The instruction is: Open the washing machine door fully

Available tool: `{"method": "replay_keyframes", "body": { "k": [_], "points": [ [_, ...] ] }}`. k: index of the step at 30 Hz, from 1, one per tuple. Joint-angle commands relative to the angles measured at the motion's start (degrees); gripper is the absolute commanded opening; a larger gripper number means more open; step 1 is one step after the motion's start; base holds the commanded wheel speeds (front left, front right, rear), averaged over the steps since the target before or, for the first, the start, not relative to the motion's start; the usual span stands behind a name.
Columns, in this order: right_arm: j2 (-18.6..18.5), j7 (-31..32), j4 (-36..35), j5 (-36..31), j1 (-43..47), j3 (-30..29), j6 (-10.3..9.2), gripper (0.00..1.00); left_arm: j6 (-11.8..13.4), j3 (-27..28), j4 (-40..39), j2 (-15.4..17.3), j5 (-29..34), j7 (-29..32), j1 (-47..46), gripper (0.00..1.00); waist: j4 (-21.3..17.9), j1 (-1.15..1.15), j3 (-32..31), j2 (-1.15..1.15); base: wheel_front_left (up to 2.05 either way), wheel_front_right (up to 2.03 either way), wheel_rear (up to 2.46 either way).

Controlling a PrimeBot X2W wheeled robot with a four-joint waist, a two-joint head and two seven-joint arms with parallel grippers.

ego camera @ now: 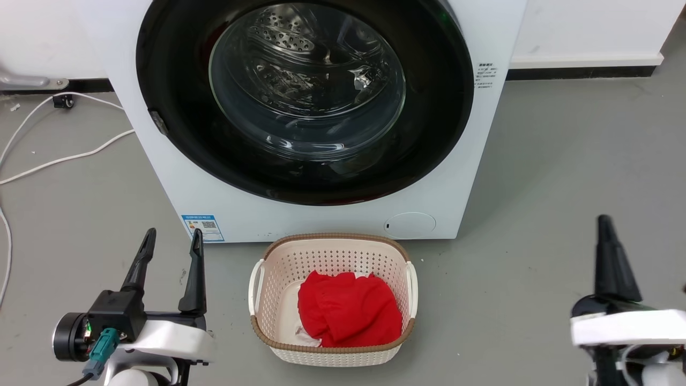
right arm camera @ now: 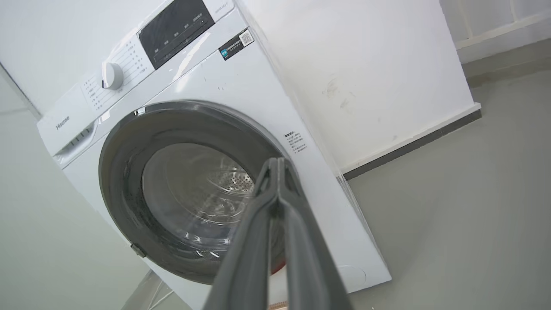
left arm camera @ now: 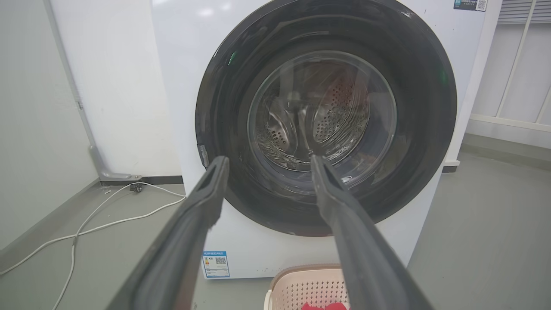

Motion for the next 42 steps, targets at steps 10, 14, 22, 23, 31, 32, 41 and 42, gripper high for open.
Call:
{"method": "replay_keyframes", "body": {
  "k": [10, 14, 22, 23, 31, 32, 41, 42],
  "points": [
    [0.1, 2.9, 4.5, 36.8, -8.3, -3.5, -0.01, 0.00, -0.1, 0.9, -1.0, -0.4, -0.4, -0.3, -1.0, 1.00, -0.7, 0.00, 1.9, 0.00, 0.00, 0.00, 0.00],
    [0.1, 5.4, 7.3, 43.1, -13.4, -6.0, -0.01, 0.00, -0.1, 1.3, -1.4, -0.5, -0.4, -0.3, -1.7, 1.00, -0.8, 0.00, 3.4, 0.00, 0.00, 0.00, 0.00],
    [-2.1, 14.3, 19.4, 47.9, -31.1, -9.5, -0.01, 0.00, 0.0, 2.9, -2.7, -0.7, -0.7, -0.3, -4.2, 1.00, -1.0, 0.00, 8.8, 0.00, 0.00, 0.00, 0.00],
    [-2.6, 15.3, 20.9, 47.2, -33.5, -9.4, -0.01, 0.00, 0.0, 3.0, -2.8, -0.7, -0.7, -0.3, -4.5, 1.00, -1.0, 0.00, 9.5, 0.00, 0.00, 0.00, 0.00],
    [-4.9, 24.6, 34.0, 39.1, -55.0, -6.8, -0.01, 0.00, -0.1, 3.6, -4.2, -0.2, -0.7, -0.2, -7.6, 1.00, -1.2, 0.00, 15.4, 0.00, 0.00, 0.00, 0.00],
    [-4.8, 26.3, 36.1, 38.2, -57.8, -6.4, -0.01, 0.00, -0.1, 3.5, -4.3, -0.2, -0.8, -0.2, -8.1, 1.00, -1.2, 0.00, 16.2, 0.00, 0.00, 0.00, 0.00],
    [-3.1, 36.5, 52.6, 28.2, -76.9, -3.5, -0.01, 0.00, -0.1, 2.4, -5.5, 0.2, -1.3, -0.2, -12.5, 1.00, -0.7, 0.00, 21.8, 0.00, 0.00, 0.00, 0.00],
    [-3.0, 37.0, 54.1, 27.3, -78.3, -3.3, -0.01, 0.00, -0.1, 2.2, -5.6, 0.3, -1.4, -0.2, -13.0, 1.00, -0.5, 0.00, 22.3, 0.00, 0.00, 0.00, 0.00]
  ]
}}
